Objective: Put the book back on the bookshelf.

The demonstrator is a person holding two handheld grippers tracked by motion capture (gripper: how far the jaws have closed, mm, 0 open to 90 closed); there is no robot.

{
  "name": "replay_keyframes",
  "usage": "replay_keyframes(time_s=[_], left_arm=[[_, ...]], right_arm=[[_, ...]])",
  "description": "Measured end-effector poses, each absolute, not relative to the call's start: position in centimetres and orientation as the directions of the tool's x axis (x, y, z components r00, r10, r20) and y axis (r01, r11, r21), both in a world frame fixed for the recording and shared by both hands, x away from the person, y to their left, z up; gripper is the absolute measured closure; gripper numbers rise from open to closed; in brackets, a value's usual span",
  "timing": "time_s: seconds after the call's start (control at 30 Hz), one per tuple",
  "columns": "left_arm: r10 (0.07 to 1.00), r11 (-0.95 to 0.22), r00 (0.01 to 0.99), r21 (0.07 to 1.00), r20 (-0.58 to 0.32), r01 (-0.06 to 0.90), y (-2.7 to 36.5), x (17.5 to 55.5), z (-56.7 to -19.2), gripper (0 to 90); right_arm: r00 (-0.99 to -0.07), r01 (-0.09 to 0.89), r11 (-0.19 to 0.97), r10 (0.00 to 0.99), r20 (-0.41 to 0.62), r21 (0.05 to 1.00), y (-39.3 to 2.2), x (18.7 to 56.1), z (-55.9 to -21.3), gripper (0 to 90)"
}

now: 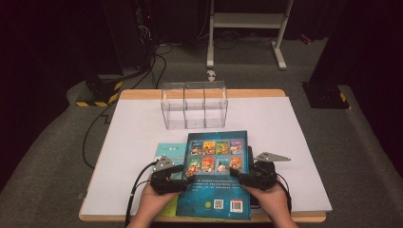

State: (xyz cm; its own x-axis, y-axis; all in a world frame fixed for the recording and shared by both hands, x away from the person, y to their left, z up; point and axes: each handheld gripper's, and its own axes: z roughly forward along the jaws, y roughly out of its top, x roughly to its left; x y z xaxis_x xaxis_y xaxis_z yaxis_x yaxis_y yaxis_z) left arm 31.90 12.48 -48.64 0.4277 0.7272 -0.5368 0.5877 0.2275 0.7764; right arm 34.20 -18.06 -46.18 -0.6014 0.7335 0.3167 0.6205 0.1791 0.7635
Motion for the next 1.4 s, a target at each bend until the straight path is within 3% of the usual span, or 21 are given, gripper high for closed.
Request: replay_keyframes(time_s=[0.27,0.97,1.4], left_arm=[[0.721,0.214,0.445,0.781,-0.532,0.587,12.5,31.8,-48.7,25.6],[0.652,0.270,0.430,0.721,-0.625,0.638,13.4,32.2,-48.5,15.5],[0.571,0.297,0.444,0.678,-0.691,0.672,13.4,32.0,-48.2,15.6]], right_arm=[[-0.608,0.585,0.191,0.747,0.270,0.788,-18.0,33.7,-45.9,37.2],[-0.636,0.472,0.211,0.754,0.165,0.856,-17.7,32.3,-44.6,38.3],[-0.655,0.381,0.235,0.751,0.082,0.894,-17.3,31.2,-43.7,38.4]])
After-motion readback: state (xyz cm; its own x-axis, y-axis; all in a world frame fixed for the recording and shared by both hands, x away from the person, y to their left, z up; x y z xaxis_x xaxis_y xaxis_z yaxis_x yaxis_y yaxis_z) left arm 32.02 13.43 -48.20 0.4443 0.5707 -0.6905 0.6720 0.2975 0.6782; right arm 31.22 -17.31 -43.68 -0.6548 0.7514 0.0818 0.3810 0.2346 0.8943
